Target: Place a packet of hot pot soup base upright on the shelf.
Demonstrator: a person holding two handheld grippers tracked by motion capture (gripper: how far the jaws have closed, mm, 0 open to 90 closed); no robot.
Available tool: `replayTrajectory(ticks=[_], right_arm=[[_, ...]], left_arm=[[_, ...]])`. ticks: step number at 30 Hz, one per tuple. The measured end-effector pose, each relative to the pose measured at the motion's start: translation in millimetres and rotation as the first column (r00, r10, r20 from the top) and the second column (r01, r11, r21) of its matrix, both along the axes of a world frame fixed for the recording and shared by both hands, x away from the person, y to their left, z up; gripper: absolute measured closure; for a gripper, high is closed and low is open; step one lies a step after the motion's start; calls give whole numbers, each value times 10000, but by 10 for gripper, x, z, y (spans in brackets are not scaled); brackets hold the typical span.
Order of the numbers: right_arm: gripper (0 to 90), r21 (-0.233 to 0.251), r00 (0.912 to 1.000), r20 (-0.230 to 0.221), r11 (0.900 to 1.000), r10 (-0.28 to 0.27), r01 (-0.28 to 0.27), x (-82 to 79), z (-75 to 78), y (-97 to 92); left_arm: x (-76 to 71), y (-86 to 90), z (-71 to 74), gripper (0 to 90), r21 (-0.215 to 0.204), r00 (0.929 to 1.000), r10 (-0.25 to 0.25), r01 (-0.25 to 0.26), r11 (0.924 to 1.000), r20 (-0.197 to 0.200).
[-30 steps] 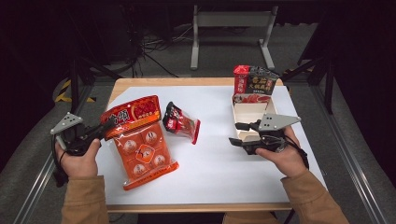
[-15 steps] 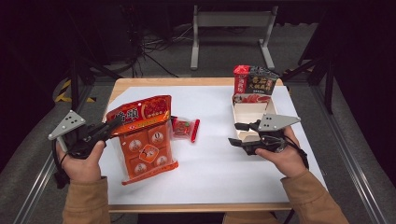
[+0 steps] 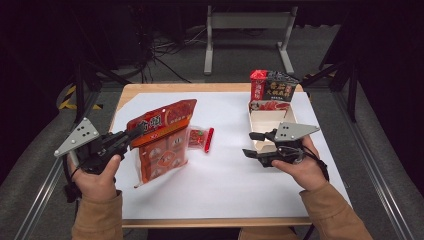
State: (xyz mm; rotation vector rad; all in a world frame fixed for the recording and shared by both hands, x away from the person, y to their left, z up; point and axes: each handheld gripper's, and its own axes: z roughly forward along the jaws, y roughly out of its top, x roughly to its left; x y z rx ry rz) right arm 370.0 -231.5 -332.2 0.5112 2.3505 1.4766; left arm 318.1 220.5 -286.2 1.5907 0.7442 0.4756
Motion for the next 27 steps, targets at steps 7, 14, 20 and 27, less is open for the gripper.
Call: replayTrajectory(ticks=[7, 14, 20, 27], right_arm=[[420, 40, 9998, 52, 9998, 173, -173, -3, 33, 61], [414, 141, 9993, 44, 9992, 364, -364, -2, 66, 118], [367, 150, 9983, 54, 9982, 586, -587, 3, 81, 195], [336, 515, 9977, -38, 9964, 674, -671, 38, 94, 249]], left_arm=[[-3, -100, 36, 900, 259, 9998, -131, 128, 9996, 118], [-35, -224, 112, 900, 154, 9967, -718, 713, 9973, 372], [-60, -387, 204, 900, 245, 9886, -1351, 1338, 9907, 658], [-48, -561, 261, 900, 274, 9772, -1927, 1910, 9812, 887]])
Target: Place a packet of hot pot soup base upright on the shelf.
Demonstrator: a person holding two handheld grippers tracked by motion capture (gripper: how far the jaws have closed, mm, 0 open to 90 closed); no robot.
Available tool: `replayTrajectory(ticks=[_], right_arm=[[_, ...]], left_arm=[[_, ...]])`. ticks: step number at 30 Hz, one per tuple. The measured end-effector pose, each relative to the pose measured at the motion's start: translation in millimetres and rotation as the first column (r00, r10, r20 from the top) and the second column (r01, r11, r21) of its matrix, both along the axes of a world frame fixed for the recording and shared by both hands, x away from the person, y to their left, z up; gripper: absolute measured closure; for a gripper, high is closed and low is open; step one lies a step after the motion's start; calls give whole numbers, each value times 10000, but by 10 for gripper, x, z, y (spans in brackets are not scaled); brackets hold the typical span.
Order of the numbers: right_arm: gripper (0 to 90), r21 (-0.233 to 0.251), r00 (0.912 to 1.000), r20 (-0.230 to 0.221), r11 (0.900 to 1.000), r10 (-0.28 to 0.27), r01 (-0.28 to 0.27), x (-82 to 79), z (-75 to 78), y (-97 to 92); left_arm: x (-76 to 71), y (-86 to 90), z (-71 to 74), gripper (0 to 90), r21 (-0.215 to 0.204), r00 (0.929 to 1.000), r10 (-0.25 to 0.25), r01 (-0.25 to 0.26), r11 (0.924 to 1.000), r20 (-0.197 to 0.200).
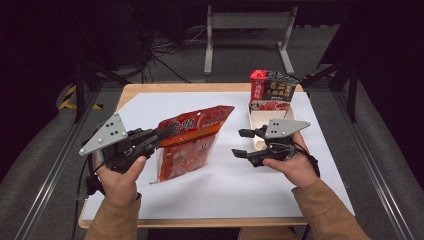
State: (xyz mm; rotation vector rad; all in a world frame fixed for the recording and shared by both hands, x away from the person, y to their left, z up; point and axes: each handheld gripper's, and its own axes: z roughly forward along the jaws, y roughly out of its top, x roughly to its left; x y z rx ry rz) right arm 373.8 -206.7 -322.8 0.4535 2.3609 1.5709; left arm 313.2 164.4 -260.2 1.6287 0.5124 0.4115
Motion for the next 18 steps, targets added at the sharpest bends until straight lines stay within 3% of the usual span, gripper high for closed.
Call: replayTrajectory(ticks=[8, 18], right_arm=[[284, -71, 10000, 1, 10000, 44, -44, 42, -23, 47], [242, -106, 9991, -271, 9994, 324, -327, 64, -86, 103]], left_arm=[[67, -160, -29, 900, 115, 9989, -475, 475, 9988, -38], [34, -280, -26, 900, 104, 9928, -1196, 1196, 9928, 66]])
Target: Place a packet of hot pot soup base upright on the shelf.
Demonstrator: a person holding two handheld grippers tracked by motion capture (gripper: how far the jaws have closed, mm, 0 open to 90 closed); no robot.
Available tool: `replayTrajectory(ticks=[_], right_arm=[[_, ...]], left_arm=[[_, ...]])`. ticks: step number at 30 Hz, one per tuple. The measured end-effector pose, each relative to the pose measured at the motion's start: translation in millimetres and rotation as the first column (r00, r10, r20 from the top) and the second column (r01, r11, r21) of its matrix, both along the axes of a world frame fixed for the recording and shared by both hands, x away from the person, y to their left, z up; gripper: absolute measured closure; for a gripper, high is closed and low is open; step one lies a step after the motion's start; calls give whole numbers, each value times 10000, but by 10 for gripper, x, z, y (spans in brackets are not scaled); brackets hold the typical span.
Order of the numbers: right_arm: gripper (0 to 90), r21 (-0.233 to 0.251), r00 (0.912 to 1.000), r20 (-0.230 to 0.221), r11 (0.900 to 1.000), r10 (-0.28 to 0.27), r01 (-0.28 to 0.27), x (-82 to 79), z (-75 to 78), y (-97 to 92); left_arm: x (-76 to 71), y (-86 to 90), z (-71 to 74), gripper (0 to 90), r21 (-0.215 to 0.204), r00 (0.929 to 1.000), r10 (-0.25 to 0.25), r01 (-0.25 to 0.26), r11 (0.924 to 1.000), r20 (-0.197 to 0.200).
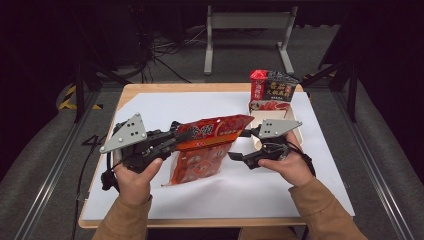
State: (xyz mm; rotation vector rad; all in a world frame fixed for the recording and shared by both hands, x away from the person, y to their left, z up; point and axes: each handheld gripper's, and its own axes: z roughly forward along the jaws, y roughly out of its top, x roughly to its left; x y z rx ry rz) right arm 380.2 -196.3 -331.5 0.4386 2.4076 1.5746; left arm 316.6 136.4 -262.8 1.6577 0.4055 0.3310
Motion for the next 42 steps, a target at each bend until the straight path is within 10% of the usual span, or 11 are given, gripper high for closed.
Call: replayTrajectory(ticks=[30, 42], right_arm=[[454, 710, 9706, -197, 9687, 2399, -2380, -99, -83, 202], [679, 83, 9603, 5, 9602, 2791, -2791, -172, -63, 264]], left_arm=[[33, 37, -58, 900, -492, 9998, 175, -181, 9986, -128], [18, 28, -57, 900, -595, 9999, 33, -40, 9982, -126]])
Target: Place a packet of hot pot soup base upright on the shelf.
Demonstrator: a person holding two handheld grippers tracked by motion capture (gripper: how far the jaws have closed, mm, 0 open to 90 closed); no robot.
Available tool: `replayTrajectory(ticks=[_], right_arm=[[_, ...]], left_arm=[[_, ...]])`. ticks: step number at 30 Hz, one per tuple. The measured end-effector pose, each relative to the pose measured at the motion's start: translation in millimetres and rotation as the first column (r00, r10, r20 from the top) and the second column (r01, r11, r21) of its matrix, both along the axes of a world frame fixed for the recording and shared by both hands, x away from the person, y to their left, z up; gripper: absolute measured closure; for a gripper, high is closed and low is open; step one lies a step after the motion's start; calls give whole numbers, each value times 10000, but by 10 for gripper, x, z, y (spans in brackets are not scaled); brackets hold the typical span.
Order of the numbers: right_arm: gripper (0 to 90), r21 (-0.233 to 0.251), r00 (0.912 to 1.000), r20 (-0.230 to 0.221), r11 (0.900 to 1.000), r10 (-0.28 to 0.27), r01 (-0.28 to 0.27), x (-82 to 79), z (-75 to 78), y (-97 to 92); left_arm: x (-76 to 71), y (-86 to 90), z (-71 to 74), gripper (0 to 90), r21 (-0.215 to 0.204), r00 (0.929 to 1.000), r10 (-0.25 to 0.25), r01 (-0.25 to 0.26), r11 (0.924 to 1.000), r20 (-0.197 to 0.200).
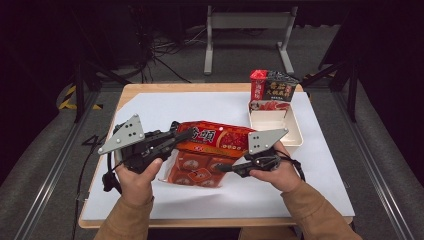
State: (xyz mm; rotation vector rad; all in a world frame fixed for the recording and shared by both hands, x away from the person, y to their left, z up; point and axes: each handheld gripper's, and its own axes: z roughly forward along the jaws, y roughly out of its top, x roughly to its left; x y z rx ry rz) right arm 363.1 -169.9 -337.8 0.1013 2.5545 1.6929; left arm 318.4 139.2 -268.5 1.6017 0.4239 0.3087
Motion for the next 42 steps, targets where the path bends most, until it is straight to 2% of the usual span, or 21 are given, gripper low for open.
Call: replayTrajectory(ticks=[5, 9, 20, 23, 25, 27, 28, 30, 37, 40, 42], right_arm=[[701, -136, 9998, 100, 9998, -145, 146, -15, 41, -28], [702, -271, 9998, -101, 9994, -195, 192, -19, 76, -47], [704, -626, 9986, -284, 9971, -448, 430, -9, 152, -113], [704, -657, 9984, -266, 9967, -492, 473, -5, 161, -126], [704, -696, 9977, -315, 9959, -605, 582, 3, 182, -153], [704, -738, 9967, -344, 9948, -736, 709, 14, 197, -179], [704, -738, 9967, -344, 9948, -736, 709, 14, 197, -179], [704, -827, 9948, -418, 9925, -933, 896, 35, 211, -222], [704, -955, 9916, -490, 9888, -1198, 1148, 47, 263, -316], [704, -1056, 9890, -509, 9855, -1388, 1329, 57, 301, -360], [704, -1118, 9872, -457, 9828, -1530, 1471, 65, 331, -395]], left_arm=[[20, 3, -10, 900, -52, 9999, -94, 94, 9999, -67], [47, 16, -25, 897, -68, 9998, -93, 92, 9999, -187], [97, 34, -70, 851, -100, 9987, 37, -42, 9999, -503], [104, 43, -71, 789, -76, 9986, 193, -197, 9998, -491], [113, 58, -73, 692, -71, 9978, 281, -286, 9996, -600], [119, 60, -74, 591, 17, 9977, 288, -287, 9996, -609], [127, 58, -80, 591, 164, 9973, 368, -359, 9992, -638], [141, 55, -102, 520, 303, 9964, 470, -449, 9985, -701], [225, 98, -209, 479, 614, 9924, 756, -698, 9957, -971], [266, 124, -263, 473, 721, 9925, 585, -510, 9961, -1071], [285, 147, -300, 461, 827, 9915, 691, -601, 9948, -1104]])
